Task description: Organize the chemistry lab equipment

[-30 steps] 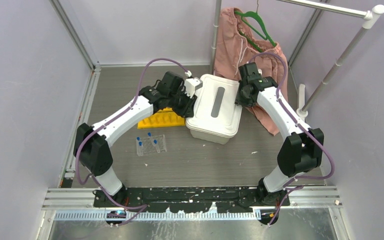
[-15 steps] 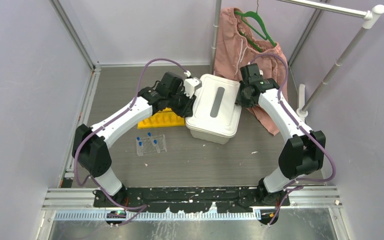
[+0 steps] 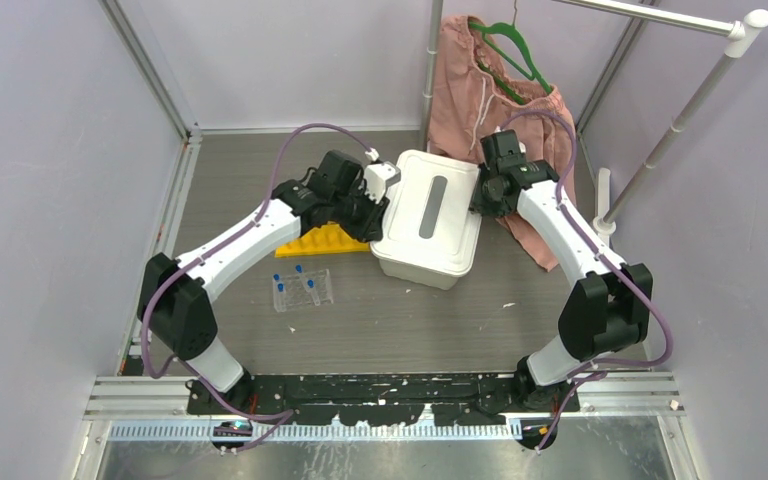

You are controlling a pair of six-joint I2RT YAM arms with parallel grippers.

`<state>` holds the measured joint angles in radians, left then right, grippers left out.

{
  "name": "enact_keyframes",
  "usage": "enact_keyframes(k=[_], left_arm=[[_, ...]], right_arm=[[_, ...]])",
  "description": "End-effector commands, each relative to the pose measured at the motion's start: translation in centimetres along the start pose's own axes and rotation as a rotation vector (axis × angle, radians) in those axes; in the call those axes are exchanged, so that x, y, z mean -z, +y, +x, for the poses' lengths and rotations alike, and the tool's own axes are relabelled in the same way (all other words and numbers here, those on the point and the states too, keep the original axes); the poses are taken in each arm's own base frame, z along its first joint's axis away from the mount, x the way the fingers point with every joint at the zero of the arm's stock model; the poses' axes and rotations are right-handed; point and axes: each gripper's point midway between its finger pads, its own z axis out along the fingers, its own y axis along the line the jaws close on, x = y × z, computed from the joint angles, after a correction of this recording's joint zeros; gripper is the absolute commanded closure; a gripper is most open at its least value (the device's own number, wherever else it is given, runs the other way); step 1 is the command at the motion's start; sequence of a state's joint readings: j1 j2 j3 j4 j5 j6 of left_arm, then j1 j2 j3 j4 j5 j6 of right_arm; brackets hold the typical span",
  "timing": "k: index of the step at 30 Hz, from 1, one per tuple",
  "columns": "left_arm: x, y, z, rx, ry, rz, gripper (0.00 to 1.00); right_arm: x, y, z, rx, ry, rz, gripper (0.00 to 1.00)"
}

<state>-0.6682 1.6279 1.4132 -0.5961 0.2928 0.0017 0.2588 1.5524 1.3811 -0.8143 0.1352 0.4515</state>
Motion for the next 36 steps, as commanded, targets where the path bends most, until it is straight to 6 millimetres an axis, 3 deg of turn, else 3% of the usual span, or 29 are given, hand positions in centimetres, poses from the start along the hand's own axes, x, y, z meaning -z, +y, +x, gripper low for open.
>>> enact_keyframes(k=[1,7,11,17,20,24,29,32,36], left_arm=[[0.2,-1.3,2.2,0.008,0.079,0.038,0.74],[-0.1,-0.3,1.8,-0.001,0.070,-0.024,0.74],[0.2,1.3,-0.1,-0.023,0.040,-0.108,0.75],[1.4,3.2,-5.1,-0.027,-0.067,-0.163,0.75],[1.3,3.7,-6.4,-0.020,-0.084,-0.158,0.74],[0.2,3.3,-6.2,-0.005,-0.073,-0.120,0.74],[-0.7,2.9,-5.4,0.000,-0.057,-0.085,0.73],[-0.9,2.8,-5.5,-0.003,-0.055,-0.076,0.73],[-0.4,2.7,-6.1,-0.003,-0.067,-0.074,0.73]], right_arm=[[1.8,1.5,0.4,-0.013,0.000,-0.092,0.70],[2.0,2.0,0.2,-0.025,0.002,-0.108,0.70],[2.3,1.4,-0.4,0.001,-0.001,-0.067,0.70],[6.4,1.9,-3.8,-0.004,-0.116,-0.098,0.70],[7.8,2.5,-5.2,-0.018,-0.155,-0.118,0.69],[6.6,3.4,-5.9,-0.009,-0.124,-0.123,0.69],[3.5,2.5,-3.4,0.004,-0.013,-0.062,0.67],[2.7,2.3,-2.1,-0.022,-0.008,-0.070,0.66],[3.4,3.5,-3.8,-0.089,-0.085,-0.129,0.66]])
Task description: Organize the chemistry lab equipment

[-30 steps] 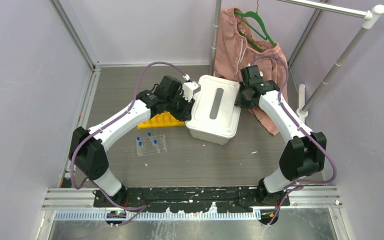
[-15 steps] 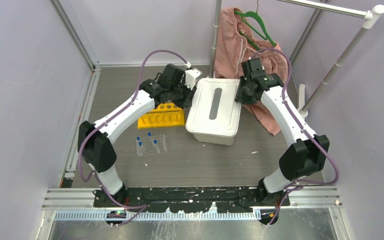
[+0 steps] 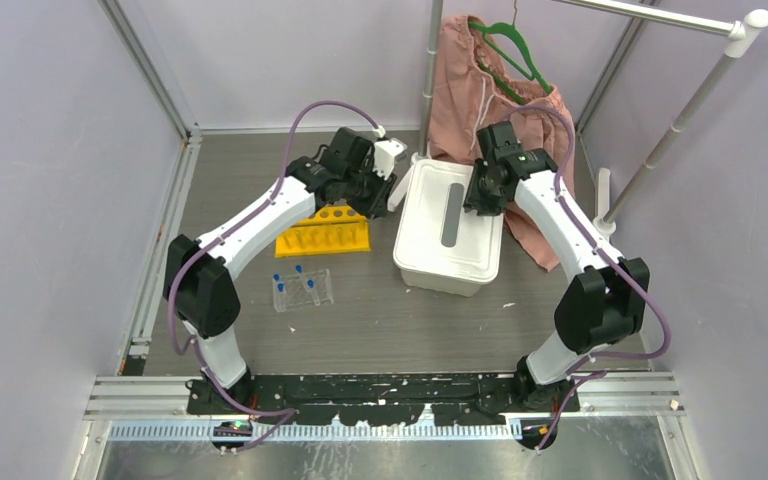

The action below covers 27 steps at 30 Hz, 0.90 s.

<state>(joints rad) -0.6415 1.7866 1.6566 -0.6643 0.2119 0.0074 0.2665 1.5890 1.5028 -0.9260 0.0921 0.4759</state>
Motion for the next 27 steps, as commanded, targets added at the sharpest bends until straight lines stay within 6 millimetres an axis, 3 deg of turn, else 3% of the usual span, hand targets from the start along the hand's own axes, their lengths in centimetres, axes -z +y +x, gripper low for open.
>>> enact_keyframes(k=[1,4,8,12,16,19,23,27], left_arm=[[1.1,-0.7,-1.9,-0.011,-0.056,0.026,0.73],[1.7,-0.8,-1.9,-0.018,-0.057,0.025,0.73],[3.3,-0.8,-1.7,-0.018,-0.049,0.032,0.71],[5.4,0.2,-1.3,-0.007,-0.041,0.034,0.68],[7.8,1.9,-1.1,0.030,-0.052,0.023,0.59],[10.2,2.9,-1.1,0.044,-0.081,0.001,0.43],[13.3,3.8,-0.6,0.058,-0.117,-0.037,0.23],[16.2,4.9,0.6,0.085,-0.137,-0.075,0.20]], right_arm=[[2.0,3.0,-3.7,-0.077,-0.143,-0.126,0.68],[1.7,4.9,-6.1,-0.094,-0.193,-0.185,0.78],[-1.4,6.3,-7.4,-0.119,-0.186,-0.208,0.86],[-5.0,7.2,-6.2,-0.133,-0.120,-0.231,0.90],[-7.7,6.2,-4.3,-0.137,-0.072,-0.183,0.92],[-8.4,6.0,-3.5,-0.151,-0.068,-0.169,0.92],[-7.7,7.2,-3.9,-0.128,-0.100,-0.157,0.92],[-7.1,9.4,-3.9,-0.109,-0.108,-0.166,0.92]])
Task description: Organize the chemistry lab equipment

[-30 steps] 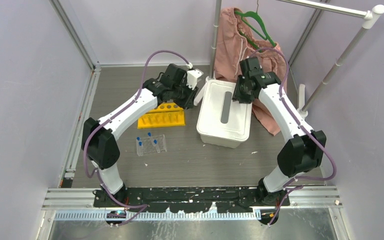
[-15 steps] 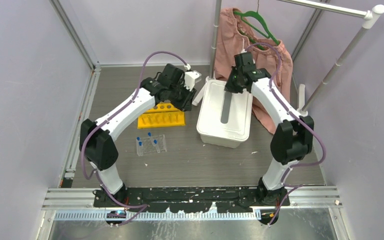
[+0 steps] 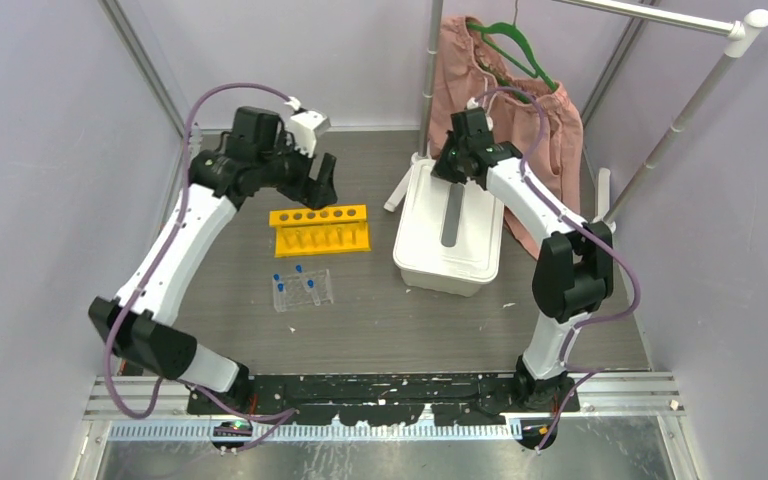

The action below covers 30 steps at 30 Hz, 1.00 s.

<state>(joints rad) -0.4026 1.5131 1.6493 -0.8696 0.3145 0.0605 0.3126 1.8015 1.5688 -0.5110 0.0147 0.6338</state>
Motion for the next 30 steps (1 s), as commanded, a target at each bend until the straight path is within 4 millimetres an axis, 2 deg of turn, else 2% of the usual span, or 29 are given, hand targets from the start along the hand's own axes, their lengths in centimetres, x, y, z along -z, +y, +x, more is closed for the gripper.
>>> enact_keyframes(k=[1,5,12,16,20,23,25,27,28,29,30], left_arm=[[4.2,0.4,0.5,0.003,-0.047,-0.010,0.19],[5.9,0.8,1.9,0.009,-0.050,-0.038,0.18],[7.7,0.8,2.6,0.009,-0.059,-0.075,0.18],[8.0,1.0,2.5,0.021,-0.062,-0.086,0.18],[8.4,1.3,2.9,0.023,-0.056,-0.110,0.17],[8.8,1.9,3.3,0.032,-0.051,-0.141,0.15],[9.3,2.4,3.7,0.045,-0.052,-0.166,0.12],[9.8,3.3,4.5,0.058,-0.051,-0.198,0.10],[10.2,3.8,4.9,0.064,-0.053,-0.217,0.09],[10.4,4.5,5.5,0.073,-0.051,-0.239,0.08],[10.7,5.2,6.1,0.080,-0.052,-0.258,0.07]], right_arm=[[-0.6,0.6,2.7,0.033,0.056,0.073,0.92],[-0.9,2.0,4.7,0.069,0.068,0.092,0.92],[-0.4,3.2,6.1,0.088,0.096,0.092,0.90],[1.2,4.5,4.4,0.091,0.056,0.083,0.89],[4.7,5.1,1.3,0.098,-0.039,0.082,0.80],[6.9,5.1,0.3,0.100,-0.072,0.074,0.78],[8.4,4.7,-0.1,0.112,-0.095,0.077,0.69],[10.5,4.5,-0.8,0.115,-0.138,0.064,0.52],[11.5,4.3,-1.2,0.123,-0.167,0.052,0.39],[12.6,3.9,-1.4,0.127,-0.197,0.048,0.08],[13.6,3.0,-1.2,0.136,-0.221,0.054,0.01]])
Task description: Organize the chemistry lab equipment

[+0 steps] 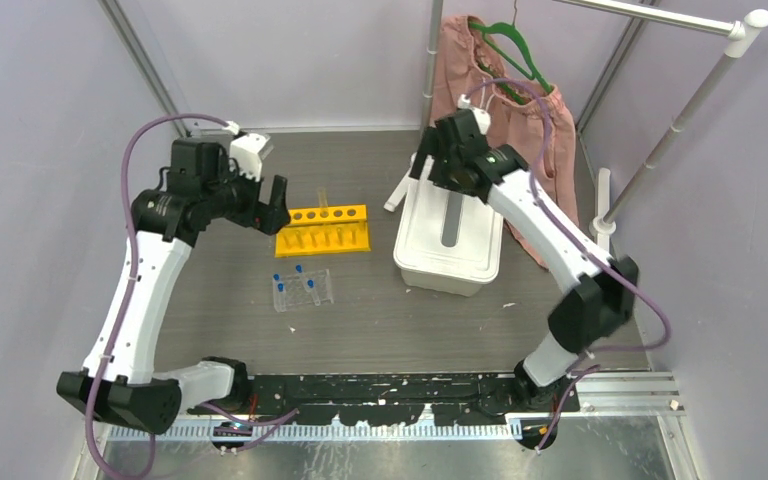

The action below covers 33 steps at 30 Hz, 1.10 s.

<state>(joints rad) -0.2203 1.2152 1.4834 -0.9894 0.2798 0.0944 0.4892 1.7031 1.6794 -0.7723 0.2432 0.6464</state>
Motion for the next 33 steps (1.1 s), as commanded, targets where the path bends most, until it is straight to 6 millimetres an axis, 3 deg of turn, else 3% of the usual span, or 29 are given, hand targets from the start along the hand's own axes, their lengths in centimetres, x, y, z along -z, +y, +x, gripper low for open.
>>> enact_keyframes(k=[1,3,8,11,13,17,21,27,30,33], left_arm=[[1.6,3.1,1.7,0.016,-0.029,-0.104,0.06],[1.7,4.5,3.2,0.039,-0.029,-0.128,0.05],[0.2,9.2,7.6,0.151,-0.035,-0.202,0.04],[-1.7,10.6,10.4,0.227,-0.027,-0.193,0.04],[-3.1,11.7,11.2,0.237,-0.053,-0.210,0.03],[-5.9,13.1,12.4,0.234,-0.144,-0.237,0.01],[-8.8,14.5,12.7,0.270,-0.228,-0.242,0.00],[-13.2,16.0,13.3,0.342,-0.295,-0.217,0.00],[-14.4,17.0,13.6,0.317,-0.329,-0.256,0.00],[-14.7,17.5,13.0,0.308,-0.374,-0.275,0.00]], right_arm=[[7.6,-2.4,-3.3,0.018,-0.221,-0.030,0.00],[9.5,-4.5,-3.2,0.025,-0.291,-0.009,0.00],[12.4,-12.1,-2.3,0.013,-0.468,0.162,0.00],[12.5,-16.5,-1.4,-0.034,-0.541,0.245,0.00],[12.0,-18.9,-0.8,-0.043,-0.595,0.295,0.00],[10.3,-21.9,0.6,0.000,-0.698,0.356,0.00],[9.4,-23.9,0.6,0.003,-0.850,0.415,0.00],[3.8,-26.5,1.8,-0.015,-0.780,0.484,0.00],[0.9,-27.9,3.0,-0.009,-0.723,0.507,0.00],[-0.6,-29.3,3.5,-0.021,-0.701,0.521,0.00]])
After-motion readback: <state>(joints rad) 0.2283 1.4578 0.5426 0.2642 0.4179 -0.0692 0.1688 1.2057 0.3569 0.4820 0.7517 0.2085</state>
